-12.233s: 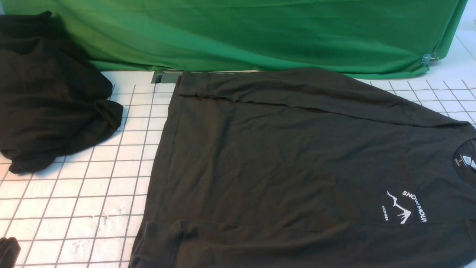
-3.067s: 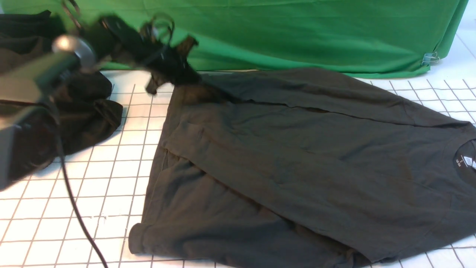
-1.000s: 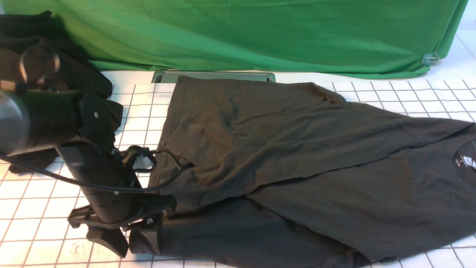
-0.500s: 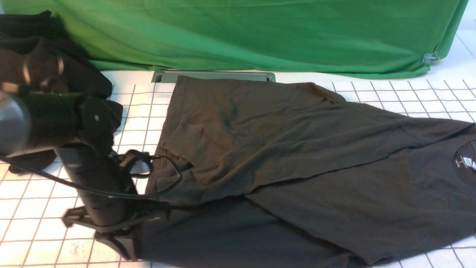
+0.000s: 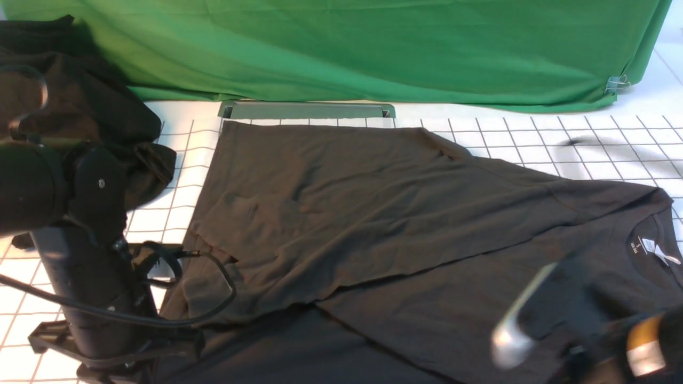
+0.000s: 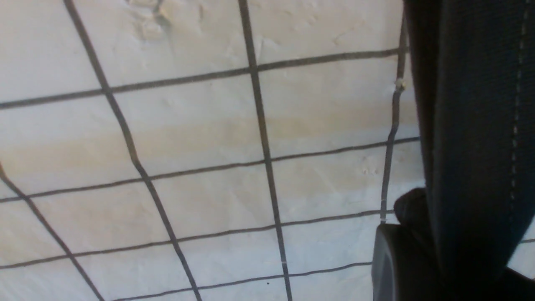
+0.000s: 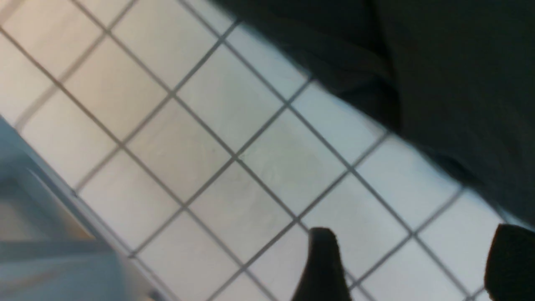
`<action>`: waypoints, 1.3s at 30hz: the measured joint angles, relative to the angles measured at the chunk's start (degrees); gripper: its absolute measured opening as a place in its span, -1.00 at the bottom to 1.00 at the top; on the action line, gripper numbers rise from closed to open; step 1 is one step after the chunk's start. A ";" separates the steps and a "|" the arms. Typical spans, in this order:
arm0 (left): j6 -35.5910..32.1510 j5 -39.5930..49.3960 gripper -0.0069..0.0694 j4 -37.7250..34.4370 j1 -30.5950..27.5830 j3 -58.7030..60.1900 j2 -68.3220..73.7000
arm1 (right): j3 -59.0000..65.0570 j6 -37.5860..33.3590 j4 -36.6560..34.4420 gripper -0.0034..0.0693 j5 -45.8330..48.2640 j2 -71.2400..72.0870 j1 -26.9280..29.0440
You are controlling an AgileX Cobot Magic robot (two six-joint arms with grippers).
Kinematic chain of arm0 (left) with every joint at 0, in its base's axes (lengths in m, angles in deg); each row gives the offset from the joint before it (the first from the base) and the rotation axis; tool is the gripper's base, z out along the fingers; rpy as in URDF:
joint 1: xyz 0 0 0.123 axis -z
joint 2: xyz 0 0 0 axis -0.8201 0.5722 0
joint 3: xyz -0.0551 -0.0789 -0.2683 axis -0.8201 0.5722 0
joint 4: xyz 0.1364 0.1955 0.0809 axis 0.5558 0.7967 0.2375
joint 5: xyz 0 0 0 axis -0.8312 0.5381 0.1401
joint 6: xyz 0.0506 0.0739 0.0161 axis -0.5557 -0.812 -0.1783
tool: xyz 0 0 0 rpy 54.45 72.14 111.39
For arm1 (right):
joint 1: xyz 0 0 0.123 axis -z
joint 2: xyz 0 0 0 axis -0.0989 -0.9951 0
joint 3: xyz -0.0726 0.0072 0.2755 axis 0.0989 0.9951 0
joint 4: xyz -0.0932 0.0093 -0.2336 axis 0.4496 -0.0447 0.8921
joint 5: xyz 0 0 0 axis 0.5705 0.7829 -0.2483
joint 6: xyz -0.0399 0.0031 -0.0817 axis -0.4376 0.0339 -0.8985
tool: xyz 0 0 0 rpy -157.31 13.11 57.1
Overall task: Fold a long-sleeved shirt over a white checkered tablecloth.
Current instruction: 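Grasp the near edge of the shirt at its hem and shoulder corners, then fold the black garment in half by bringing its near edge over to the far edge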
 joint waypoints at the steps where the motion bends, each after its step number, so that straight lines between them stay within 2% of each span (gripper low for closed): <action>1: 0.00 -0.06 -0.76 0.00 0.00 0.08 0.00 | -0.14 0.45 0.57 0.41 -0.23 -0.47 -0.43; 3: 0.00 -0.64 -0.76 0.00 0.00 0.28 -0.05 | -2.11 3.60 7.29 0.41 -0.65 -5.83 -4.88; 6: 0.00 -1.45 -0.76 0.00 0.00 0.42 -0.05 | -4.72 5.83 13.20 0.41 -0.89 -11.07 -7.84; 17: 0.00 -2.69 -0.76 -1.12 0.00 0.42 -0.05 | -7.04 6.78 19.44 0.37 -1.33 -22.75 -9.02; 19: 0.00 -2.80 -0.76 -1.35 0.00 0.42 -0.05 | -7.10 6.92 19.68 0.30 -1.58 -23.10 -9.06; 20: 0.00 -2.92 -0.76 -1.52 0.00 0.42 -0.05 | -7.10 6.99 20.05 0.08 -2.33 -23.29 -9.06; 22: 0.00 -2.93 -0.76 -2.04 0.00 0.42 -0.05 | -7.10 7.01 20.66 -0.19 -2.91 -23.36 -9.06; 24: 0.00 -3.04 -0.76 -3.49 0.00 0.42 -0.05 | -7.10 7.01 21.47 -0.59 -3.68 -23.49 -9.06; 25: 0.00 -3.05 -0.76 -3.49 0.00 0.42 -0.05 | -7.10 7.01 21.52 -0.62 -3.68 -23.49 -9.06; 26: 0.00 -3.37 -0.76 -4.10 0.00 0.42 -0.05 | -7.10 7.06 22.05 -0.77 -3.81 -23.54 -9.06; 33: -0.05 -1.11 -0.76 -3.44 0.00 0.42 -2.03 | -7.16 7.12 21.37 -0.82 0.58 -22.92 -10.35; 39: 0.00 1.76 -0.76 -3.10 0.00 1.41 -9.52 | -7.11 7.82 15.69 -0.82 6.70 -18.47 -16.37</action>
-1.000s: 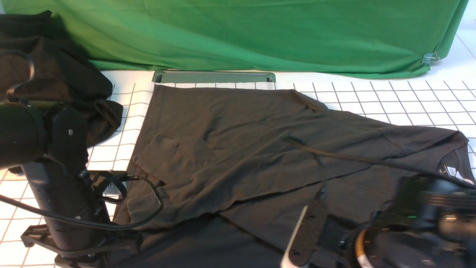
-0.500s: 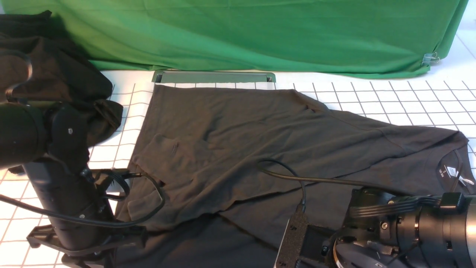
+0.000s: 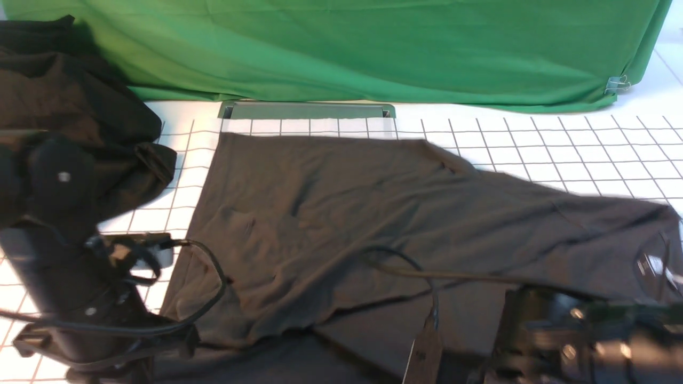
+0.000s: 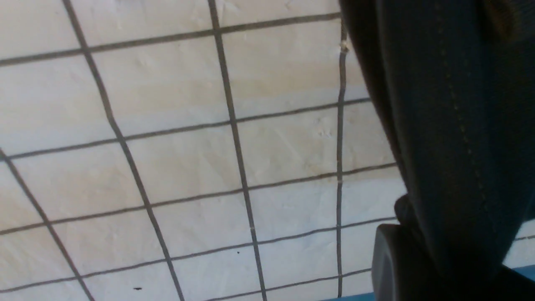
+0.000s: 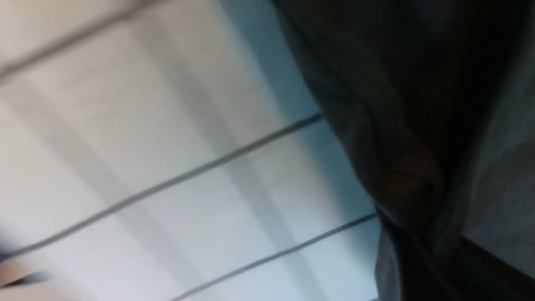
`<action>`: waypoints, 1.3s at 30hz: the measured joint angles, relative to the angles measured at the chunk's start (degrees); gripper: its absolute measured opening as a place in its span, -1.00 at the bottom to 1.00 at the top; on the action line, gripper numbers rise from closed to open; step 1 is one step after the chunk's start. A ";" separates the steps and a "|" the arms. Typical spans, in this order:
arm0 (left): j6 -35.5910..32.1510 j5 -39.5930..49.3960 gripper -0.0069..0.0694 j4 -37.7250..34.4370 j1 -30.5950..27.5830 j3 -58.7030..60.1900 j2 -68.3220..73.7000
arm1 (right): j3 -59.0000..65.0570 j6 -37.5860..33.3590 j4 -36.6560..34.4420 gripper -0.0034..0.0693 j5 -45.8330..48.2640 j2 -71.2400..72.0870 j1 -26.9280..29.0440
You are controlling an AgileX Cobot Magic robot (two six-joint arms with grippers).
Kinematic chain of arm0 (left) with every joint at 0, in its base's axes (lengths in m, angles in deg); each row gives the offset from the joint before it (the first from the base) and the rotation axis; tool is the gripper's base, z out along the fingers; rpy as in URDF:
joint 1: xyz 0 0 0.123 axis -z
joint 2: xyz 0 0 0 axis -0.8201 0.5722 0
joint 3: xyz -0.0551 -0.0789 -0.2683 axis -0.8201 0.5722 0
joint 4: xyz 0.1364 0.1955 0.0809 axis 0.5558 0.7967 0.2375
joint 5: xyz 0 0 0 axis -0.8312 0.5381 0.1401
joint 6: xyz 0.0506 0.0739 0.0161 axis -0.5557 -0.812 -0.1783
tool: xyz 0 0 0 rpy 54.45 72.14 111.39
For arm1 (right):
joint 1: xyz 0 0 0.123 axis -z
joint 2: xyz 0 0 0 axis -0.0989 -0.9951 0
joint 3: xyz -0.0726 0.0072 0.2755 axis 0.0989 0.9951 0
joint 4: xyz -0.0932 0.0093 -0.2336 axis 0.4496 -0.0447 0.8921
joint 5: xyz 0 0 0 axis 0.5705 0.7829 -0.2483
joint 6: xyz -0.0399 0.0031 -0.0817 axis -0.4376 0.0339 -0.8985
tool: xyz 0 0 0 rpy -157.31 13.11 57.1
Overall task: Fold a long-sleeved shirt over a white checkered tablecloth.
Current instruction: 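Fold the black garment in half by bringing its near edge over to the far edge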
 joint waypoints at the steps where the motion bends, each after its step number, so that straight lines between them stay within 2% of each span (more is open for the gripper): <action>1: 0.00 0.05 -0.76 -0.19 0.00 0.28 -0.86 | 0.00 0.50 -0.77 -0.82 0.97 0.73 -1.09; 4: 0.00 0.26 -0.76 -3.35 0.00 2.81 -5.57 | 0.00 4.23 -2.25 -0.82 4.71 4.57 -4.57; 7: -0.36 0.52 -0.76 -5.94 0.00 4.21 -9.14 | 0.00 6.04 -2.15 -0.82 4.60 9.54 -4.43; 13: -0.27 0.67 -0.76 -6.23 -1.09 1.60 -11.35 | -0.78 6.13 -0.55 -0.82 4.47 14.62 3.23; 15: -0.24 0.67 -0.76 -6.29 -3.83 -2.89 -10.13 | -2.21 3.67 -0.29 -0.82 2.82 14.54 10.48; 16: -0.24 0.67 -0.76 -6.34 -4.07 -3.19 -9.97 | -2.30 3.32 -0.29 -0.82 2.44 14.54 10.97; 19: -0.24 -0.50 -0.76 -7.31 -8.09 -8.36 -5.81 | -4.55 0.50 -0.42 -0.82 -1.40 12.95 18.33; 23: -1.59 -4.40 -0.76 -11.96 -11.72 -16.12 1.40 | -9.18 -2.28 -0.95 -0.82 -4.23 7.86 24.61; 29: -2.10 -6.57 -0.76 -15.19 -14.15 -29.75 14.60 | -19.25 -5.09 -1.00 -0.82 -5.41 -1.71 30.00; 39: -0.86 -7.10 -0.76 -15.24 -14.36 -50.54 33.67 | -39.60 -7.87 -0.72 -0.82 -3.92 -17.88 34.64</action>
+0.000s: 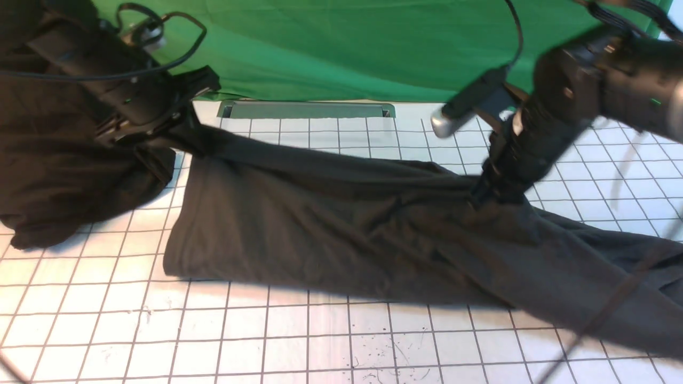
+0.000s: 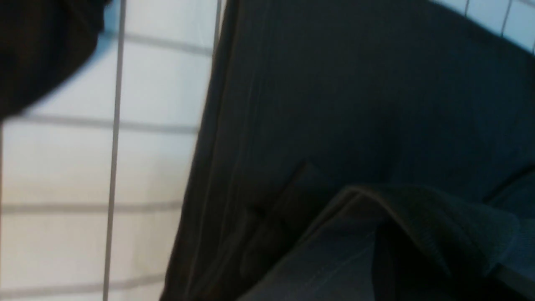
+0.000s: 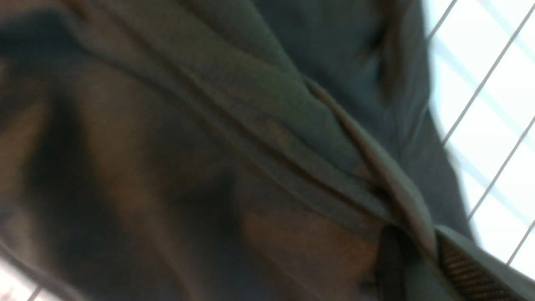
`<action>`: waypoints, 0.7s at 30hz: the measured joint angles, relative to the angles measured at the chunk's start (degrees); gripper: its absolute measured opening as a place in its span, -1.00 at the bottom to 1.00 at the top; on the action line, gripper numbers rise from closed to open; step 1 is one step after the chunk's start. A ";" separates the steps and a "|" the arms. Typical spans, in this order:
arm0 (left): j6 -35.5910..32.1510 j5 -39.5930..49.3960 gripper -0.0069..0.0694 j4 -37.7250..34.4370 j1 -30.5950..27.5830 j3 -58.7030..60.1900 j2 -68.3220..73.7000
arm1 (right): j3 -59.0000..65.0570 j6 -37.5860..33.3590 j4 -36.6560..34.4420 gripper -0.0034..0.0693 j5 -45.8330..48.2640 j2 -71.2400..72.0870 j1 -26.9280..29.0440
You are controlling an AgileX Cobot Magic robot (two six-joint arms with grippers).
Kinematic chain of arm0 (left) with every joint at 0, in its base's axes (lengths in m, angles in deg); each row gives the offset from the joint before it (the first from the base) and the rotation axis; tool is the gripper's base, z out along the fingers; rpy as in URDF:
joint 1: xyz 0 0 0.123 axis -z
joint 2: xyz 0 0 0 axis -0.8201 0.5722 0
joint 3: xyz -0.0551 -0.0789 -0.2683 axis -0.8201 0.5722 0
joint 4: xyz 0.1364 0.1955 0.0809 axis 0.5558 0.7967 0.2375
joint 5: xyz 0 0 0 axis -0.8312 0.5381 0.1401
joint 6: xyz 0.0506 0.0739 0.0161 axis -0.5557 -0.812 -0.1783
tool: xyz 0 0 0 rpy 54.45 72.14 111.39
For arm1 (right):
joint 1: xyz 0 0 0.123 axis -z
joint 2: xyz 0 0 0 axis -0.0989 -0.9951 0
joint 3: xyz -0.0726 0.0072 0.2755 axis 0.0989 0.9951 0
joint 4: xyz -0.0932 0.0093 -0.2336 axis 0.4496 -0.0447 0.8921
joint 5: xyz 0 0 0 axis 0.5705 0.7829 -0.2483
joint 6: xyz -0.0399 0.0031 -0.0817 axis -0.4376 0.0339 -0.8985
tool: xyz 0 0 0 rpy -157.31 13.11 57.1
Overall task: Fold a long-sleeved shirt over a white checkered tablecloth.
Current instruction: 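Fold the black garment in half by bringing its near edge over to the far edge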
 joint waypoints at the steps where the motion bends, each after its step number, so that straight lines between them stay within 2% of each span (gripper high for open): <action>1: 0.16 -0.01 -0.76 0.09 0.00 -1.07 1.00 | -1.75 -0.43 0.07 -0.82 0.31 -1.67 0.19; 8: 0.80 -1.40 -0.76 0.55 -0.05 -8.46 9.92 | -13.89 -4.22 0.66 -0.82 1.17 -11.61 1.47; 16: 0.82 -4.22 -0.76 0.81 -0.05 -8.85 14.53 | -16.22 -5.97 2.45 -0.65 -3.97 -17.68 2.38; 21: 0.57 -7.80 -0.66 0.86 -0.05 -8.94 15.14 | -16.65 -4.35 5.66 -0.19 -8.58 -18.09 2.74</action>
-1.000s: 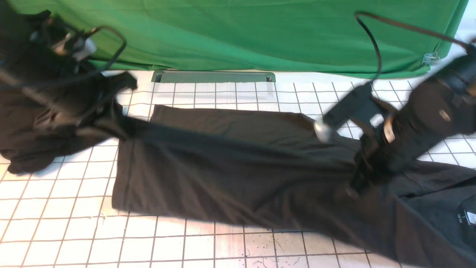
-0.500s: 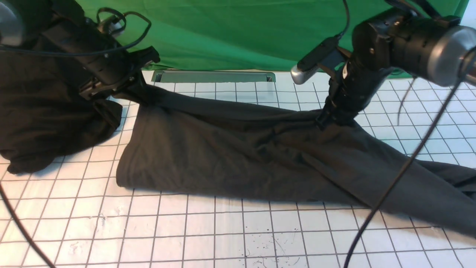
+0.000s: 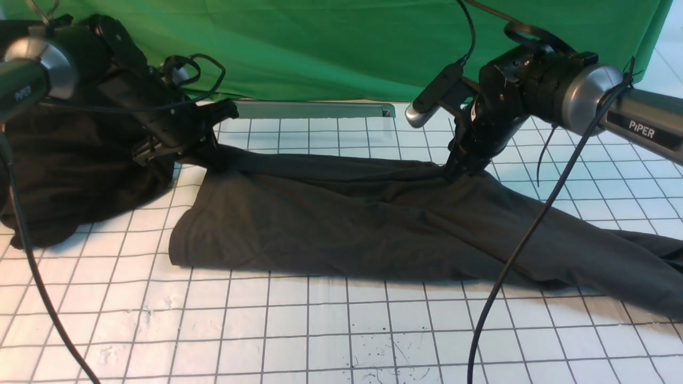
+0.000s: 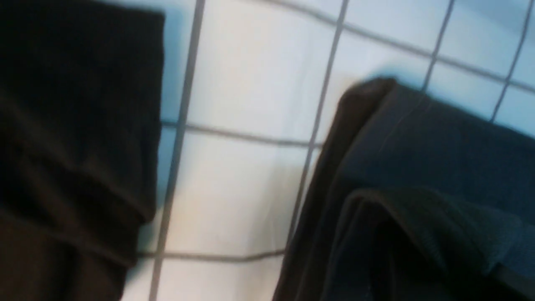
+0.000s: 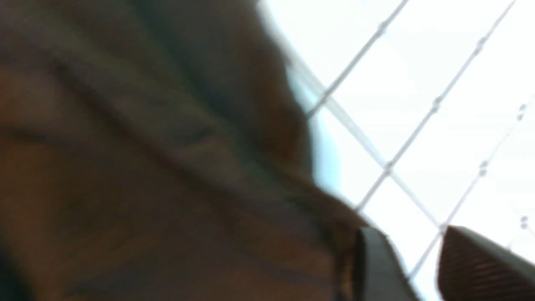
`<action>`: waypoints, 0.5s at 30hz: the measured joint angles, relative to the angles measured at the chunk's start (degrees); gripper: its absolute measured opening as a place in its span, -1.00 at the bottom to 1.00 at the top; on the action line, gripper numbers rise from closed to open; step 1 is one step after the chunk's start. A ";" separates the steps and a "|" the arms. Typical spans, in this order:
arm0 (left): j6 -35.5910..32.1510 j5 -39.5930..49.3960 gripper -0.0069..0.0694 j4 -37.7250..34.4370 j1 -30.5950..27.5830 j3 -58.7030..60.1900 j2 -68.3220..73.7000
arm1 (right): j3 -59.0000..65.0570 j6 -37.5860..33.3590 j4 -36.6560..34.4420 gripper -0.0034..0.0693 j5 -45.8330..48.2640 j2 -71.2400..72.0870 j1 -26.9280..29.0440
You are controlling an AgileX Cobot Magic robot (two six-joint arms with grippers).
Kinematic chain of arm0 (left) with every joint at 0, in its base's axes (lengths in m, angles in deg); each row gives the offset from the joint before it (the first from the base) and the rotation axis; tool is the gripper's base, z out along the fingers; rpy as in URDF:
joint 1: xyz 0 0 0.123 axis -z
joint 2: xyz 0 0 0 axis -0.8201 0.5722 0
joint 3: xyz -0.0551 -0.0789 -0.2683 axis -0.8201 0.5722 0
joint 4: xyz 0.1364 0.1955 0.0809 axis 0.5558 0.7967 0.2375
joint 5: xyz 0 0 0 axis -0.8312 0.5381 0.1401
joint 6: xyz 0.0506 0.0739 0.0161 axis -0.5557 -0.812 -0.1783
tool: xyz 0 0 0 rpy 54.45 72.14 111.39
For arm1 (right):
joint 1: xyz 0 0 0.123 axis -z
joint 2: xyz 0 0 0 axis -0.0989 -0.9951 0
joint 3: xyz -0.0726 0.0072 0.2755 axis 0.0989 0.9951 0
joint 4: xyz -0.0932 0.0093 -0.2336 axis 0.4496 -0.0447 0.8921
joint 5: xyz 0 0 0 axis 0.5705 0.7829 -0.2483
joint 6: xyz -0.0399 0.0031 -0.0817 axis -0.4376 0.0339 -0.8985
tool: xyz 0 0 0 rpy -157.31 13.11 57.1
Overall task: Fold a long-sleeved shirt over a white checkered tablecloth.
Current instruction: 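Fold the black garment in half by bringing its near edge over to the far edge, then pull the folded dark garment lengthwise by its ends to straighten it flat on the table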
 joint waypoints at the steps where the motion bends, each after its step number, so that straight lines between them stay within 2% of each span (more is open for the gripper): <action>1: 0.00 -0.36 -0.60 0.00 0.00 -0.07 -0.06 | -0.26 1.03 0.75 -0.10 -0.11 0.00 0.05; 2: -0.06 -0.66 -0.52 0.07 0.00 -0.12 -0.06 | -0.85 2.34 1.92 0.04 0.03 0.00 0.05; 3: -0.06 -0.74 -0.51 0.07 0.00 -0.12 -0.11 | -0.85 2.58 1.92 0.04 0.13 0.00 0.05; 5: -0.21 -0.89 -0.18 1.11 0.00 -1.37 -0.64 | -3.31 4.62 2.97 0.20 2.90 0.06 0.11; 7: -0.21 -0.56 0.02 1.49 -0.07 -2.94 -1.35 | -5.45 4.86 3.12 0.16 5.92 0.37 0.11; 8: -0.26 -0.27 0.11 1.64 -0.15 -3.99 -1.91 | -7.00 4.81 3.12 0.05 8.70 0.71 0.11; 12: -3.19 3.90 0.46 1.80 -0.27 -10.86 -5.30 | -12.83 3.81 2.89 -0.70 22.70 3.30 0.18; 15: -6.04 10.23 0.48 2.09 -0.27 -14.93 -6.99 | -13.82 3.91 -1.14 -0.88 27.08 6.97 1.58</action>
